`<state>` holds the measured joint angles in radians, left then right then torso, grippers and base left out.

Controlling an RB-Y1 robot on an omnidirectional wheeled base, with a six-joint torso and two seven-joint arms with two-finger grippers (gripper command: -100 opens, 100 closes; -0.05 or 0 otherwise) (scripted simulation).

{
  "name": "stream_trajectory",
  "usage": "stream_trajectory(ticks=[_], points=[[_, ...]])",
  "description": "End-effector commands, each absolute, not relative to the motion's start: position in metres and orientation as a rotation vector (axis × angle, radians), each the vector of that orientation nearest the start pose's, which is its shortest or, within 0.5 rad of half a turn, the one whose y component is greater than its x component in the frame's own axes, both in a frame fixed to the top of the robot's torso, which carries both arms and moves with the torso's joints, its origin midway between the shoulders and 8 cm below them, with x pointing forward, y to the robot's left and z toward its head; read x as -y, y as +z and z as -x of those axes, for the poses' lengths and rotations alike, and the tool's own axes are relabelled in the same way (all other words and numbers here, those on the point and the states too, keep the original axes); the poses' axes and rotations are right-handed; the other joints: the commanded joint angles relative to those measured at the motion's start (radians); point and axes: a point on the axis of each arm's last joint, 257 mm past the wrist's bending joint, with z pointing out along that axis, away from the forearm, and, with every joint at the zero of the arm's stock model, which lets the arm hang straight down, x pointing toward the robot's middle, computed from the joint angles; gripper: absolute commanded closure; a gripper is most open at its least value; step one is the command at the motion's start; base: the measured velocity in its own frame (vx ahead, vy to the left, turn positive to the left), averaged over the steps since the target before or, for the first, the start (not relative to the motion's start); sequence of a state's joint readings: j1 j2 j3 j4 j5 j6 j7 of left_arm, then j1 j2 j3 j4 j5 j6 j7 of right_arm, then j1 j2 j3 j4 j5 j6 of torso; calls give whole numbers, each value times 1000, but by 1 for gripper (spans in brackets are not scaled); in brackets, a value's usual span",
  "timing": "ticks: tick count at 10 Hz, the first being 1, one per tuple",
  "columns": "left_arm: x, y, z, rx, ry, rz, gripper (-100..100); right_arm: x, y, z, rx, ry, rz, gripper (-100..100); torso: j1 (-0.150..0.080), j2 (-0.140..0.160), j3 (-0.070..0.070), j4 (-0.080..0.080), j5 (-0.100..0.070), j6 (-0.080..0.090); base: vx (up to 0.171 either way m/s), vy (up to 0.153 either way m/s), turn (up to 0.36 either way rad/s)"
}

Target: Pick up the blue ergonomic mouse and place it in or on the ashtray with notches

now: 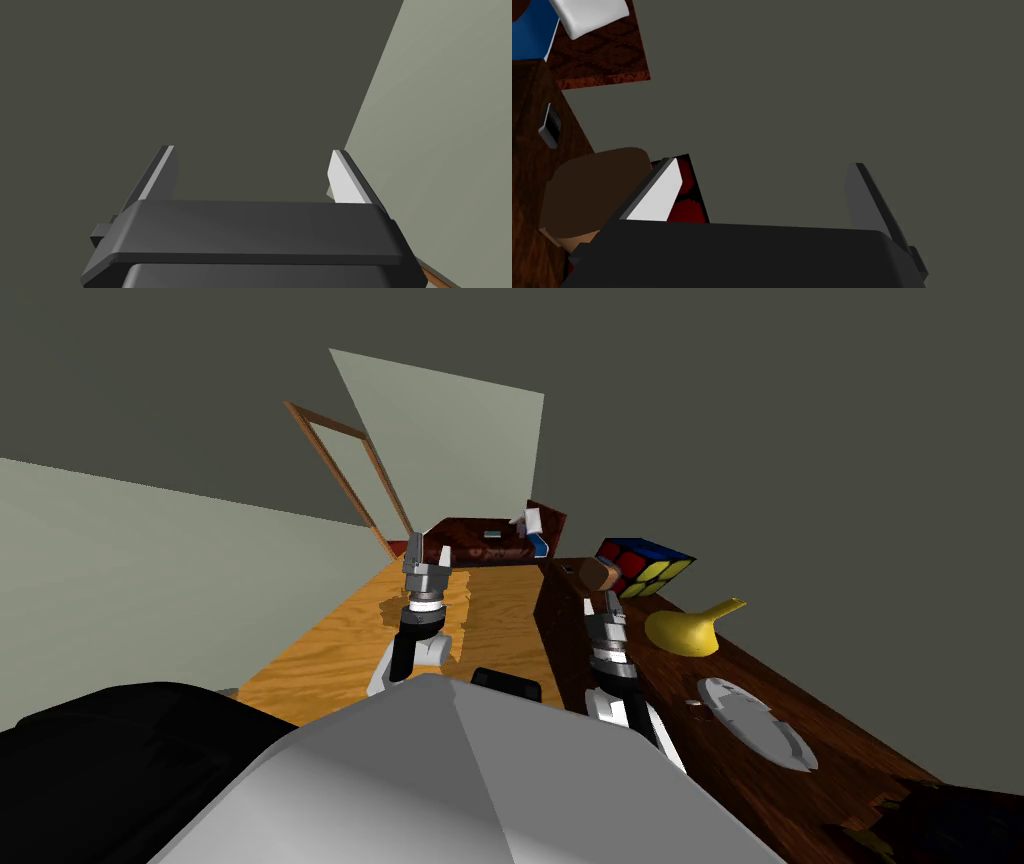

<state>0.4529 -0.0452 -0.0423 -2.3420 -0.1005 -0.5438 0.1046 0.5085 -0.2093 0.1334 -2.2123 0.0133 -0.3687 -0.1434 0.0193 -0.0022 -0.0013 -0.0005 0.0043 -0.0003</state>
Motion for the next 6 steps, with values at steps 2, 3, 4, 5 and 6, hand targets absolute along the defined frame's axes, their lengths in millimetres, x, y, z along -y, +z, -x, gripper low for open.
stream_trajectory(ticks=[2,3,4,5,6], points=[[-249,74,-327,-507,-1424,547,0,225,-98,-378,-1051,1427,-819,-100,1,-1,-1,0,0,0,10,253,-132],[-249,74,-327,-507,-1424,547,0,229,-132,-375,-1132,1389,-852,-100,-5,-2,-1,0,-1,0,8,161,-67],[-249,74,-327,-507,-1424,547,0,233,-161,-370,-1201,1354,-877,-100,-8,-2,-1,-1,-1,0,11,255,-128],[-249,74,-327,-507,-1424,547,0,235,-169,-370,-1219,1344,-883,-100,-3,-2,-1,-1,-1,0,12,205,-70],[-249,74,-327,-507,-1424,547,0,240,-192,-361,-1291,1310,-890,-100,-6,-3,-1,0,-1,0,34,215,-35]])
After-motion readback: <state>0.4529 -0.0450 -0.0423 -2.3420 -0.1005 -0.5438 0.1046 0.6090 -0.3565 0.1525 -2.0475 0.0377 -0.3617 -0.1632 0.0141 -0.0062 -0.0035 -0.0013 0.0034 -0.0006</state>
